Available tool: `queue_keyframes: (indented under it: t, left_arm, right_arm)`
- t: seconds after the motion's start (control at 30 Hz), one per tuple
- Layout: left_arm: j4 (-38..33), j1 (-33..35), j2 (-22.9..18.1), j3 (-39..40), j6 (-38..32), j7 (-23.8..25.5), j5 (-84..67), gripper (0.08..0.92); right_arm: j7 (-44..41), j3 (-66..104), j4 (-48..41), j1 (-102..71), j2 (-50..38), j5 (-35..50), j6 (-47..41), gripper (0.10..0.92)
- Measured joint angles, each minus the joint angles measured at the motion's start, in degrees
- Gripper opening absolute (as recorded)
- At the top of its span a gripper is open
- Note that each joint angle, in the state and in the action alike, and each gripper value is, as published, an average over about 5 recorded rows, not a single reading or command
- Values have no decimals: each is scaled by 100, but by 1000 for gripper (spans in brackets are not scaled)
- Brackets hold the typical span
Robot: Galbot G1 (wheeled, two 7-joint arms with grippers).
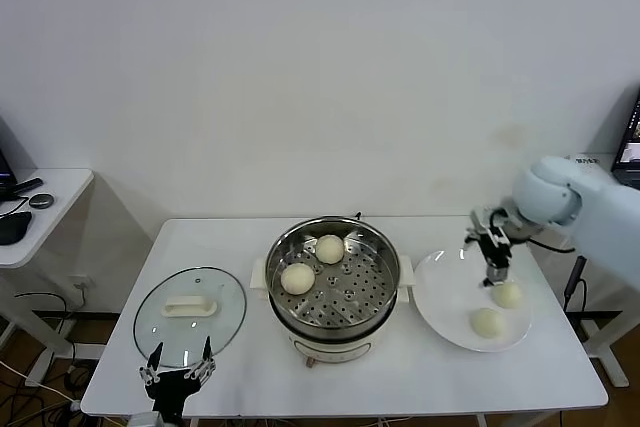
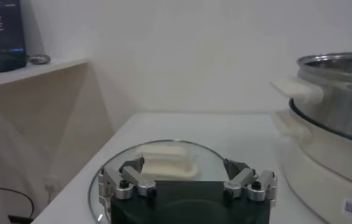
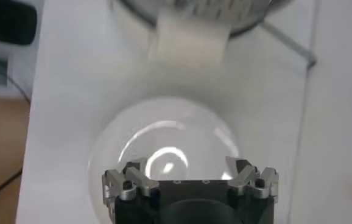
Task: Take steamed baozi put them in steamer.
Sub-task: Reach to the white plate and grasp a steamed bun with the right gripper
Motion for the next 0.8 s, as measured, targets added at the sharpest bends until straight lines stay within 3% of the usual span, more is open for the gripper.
queue_keyframes:
  t: [0.8]
  left_arm:
    - [210, 40, -68, -56, -11, -54, 112, 823]
  right_arm:
    - [-165, 1364, -880, -1937, 234, -1012, 410, 823]
